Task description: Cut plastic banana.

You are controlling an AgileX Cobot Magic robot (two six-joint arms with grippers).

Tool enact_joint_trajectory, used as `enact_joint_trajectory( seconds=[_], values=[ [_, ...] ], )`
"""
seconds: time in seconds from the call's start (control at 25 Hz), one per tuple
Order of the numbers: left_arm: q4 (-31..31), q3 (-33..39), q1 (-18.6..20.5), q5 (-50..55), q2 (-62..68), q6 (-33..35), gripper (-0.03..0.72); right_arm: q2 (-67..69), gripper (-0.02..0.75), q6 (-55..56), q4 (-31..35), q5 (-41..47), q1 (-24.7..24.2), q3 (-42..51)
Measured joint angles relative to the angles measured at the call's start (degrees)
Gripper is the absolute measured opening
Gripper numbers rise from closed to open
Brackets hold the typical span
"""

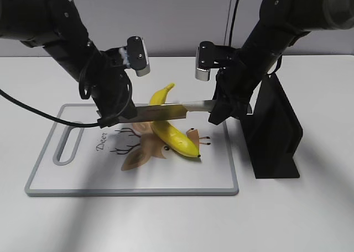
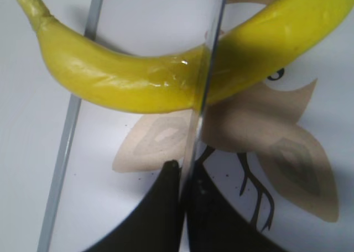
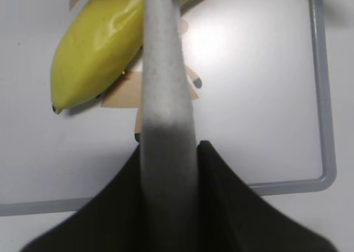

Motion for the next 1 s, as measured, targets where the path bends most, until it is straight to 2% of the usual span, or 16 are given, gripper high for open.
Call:
enact_joint_trajectory(
  seconds=[0.64, 0.72, 0.8, 0.84, 0.92, 1.0],
  values=[
    [1.05, 0.76, -0.3, 4.29, -11.83, -0.28, 0.006, -11.74, 0.197, 1.32, 0.18, 4.09, 0.38, 0.35],
    [0.68, 0.76, -0.36, 5.28, -13.44, -0.49, 0.027, -13.39, 0.197, 1.84, 0.24, 5.28, 0.38, 0.35],
    [0.19, 0.76, -0.36, 5.48, -14.8, -1.18, 0.087, -14.6, 0.192, 2.87, 0.57, 6.34, 0.38, 0.4],
    [0.12, 0.76, -0.36, 5.53, -15.43, -1.41, 0.141, -15.15, 0.188, 3.31, 0.77, 6.9, 0.38, 0.4],
    [0.06, 0.76, -0.36, 6.16, -16.35, -1.79, 0.271, -15.83, 0.185, 4.21, 0.96, 7.83, 0.38, 0.4],
    [-0.57, 0.76, -0.31, 7.59, -17.21, -1.84, 0.436, -16.39, 0.182, 4.9, 0.84, 8.93, 0.31, 0.4]
  ],
)
